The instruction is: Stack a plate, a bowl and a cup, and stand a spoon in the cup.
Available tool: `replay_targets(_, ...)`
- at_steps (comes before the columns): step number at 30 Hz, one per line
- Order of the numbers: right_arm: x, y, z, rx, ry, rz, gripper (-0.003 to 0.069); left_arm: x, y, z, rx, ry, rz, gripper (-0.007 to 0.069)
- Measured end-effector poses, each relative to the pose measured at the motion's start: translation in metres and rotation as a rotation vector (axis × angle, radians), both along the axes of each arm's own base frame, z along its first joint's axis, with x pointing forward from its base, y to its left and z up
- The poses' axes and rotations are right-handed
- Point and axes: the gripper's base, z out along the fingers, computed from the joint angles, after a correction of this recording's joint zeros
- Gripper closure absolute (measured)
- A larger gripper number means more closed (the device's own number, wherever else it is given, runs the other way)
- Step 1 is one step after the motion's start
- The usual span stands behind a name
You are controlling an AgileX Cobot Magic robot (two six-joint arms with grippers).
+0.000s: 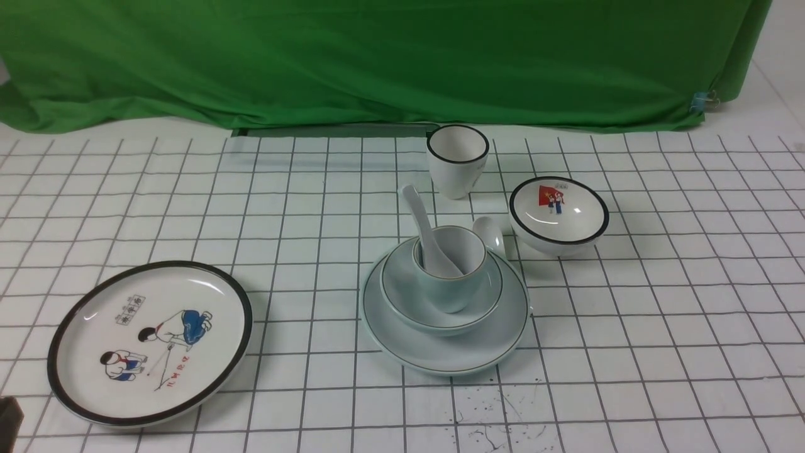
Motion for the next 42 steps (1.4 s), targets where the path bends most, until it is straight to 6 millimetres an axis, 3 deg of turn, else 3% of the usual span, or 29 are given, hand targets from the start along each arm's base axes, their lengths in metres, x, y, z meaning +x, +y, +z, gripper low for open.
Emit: replay_targets(42, 0.0, 0.0, -0.0001, -0.001, 0.001, 0.0, 0.042, 0.0, -0.0001, 0.0001, 0.02, 0.001, -0.004, 0.0652)
